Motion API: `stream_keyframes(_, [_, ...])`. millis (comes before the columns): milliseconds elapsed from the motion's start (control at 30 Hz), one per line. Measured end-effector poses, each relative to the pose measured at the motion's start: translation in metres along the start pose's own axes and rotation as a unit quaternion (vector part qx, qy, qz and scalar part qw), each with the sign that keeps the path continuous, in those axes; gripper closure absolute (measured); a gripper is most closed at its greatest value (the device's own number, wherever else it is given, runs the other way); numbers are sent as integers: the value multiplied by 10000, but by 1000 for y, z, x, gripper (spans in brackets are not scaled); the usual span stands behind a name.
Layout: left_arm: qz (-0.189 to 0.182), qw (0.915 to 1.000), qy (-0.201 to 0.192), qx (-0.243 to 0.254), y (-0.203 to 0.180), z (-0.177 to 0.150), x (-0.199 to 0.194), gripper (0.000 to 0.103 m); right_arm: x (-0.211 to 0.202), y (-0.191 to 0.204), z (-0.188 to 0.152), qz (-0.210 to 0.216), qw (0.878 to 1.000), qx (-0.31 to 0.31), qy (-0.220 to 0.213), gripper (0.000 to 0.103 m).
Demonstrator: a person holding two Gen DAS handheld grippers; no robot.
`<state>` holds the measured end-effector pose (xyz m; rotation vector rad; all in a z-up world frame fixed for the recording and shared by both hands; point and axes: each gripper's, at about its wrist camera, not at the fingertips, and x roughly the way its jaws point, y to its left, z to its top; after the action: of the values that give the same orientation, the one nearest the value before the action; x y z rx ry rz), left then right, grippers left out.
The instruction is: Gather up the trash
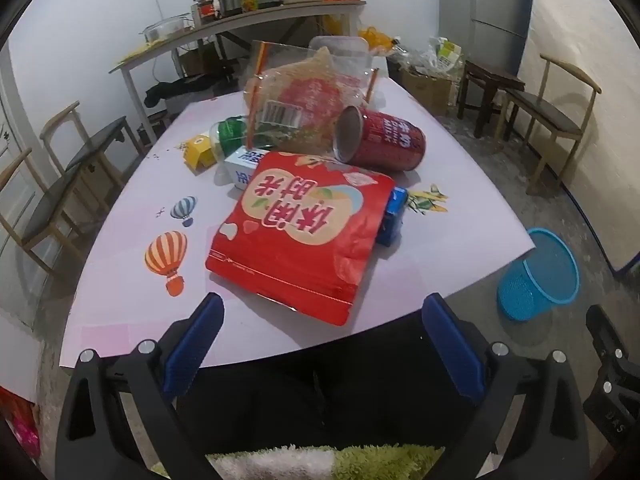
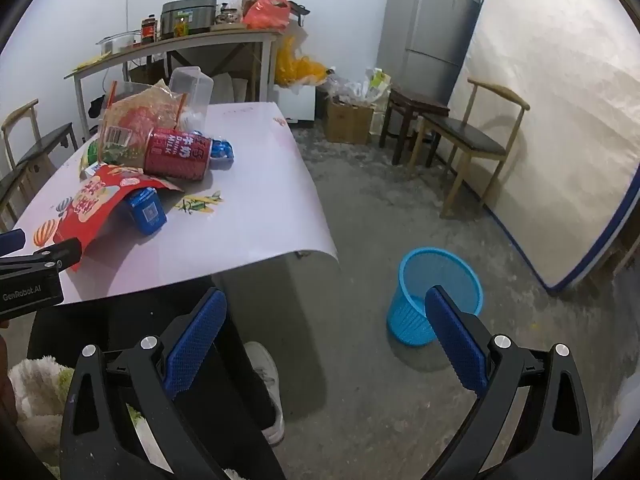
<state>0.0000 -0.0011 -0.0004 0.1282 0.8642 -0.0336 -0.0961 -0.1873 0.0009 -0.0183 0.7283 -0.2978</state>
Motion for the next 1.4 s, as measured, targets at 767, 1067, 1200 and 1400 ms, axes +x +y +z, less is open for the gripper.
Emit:
stream_keyframes(767, [-226, 9997, 69, -20, 1, -5, -1, 6, -2, -7, -13, -63, 9999, 12, 78, 7])
stream_keyframes(1067, [-230, 9997, 74, -14, 2, -5, 0, 6, -6, -7, -16, -80, 9999, -5, 63, 7])
stream_keyframes(1200, [-222, 9997, 77, -19, 2, -6, 0, 6, -10, -7, -15, -82, 10000, -26, 34, 7])
stream_keyframes(1400, [-220, 9997, 74, -16, 2, -6, 0, 6, -9, -6, -15, -90, 10000, -27, 33, 7])
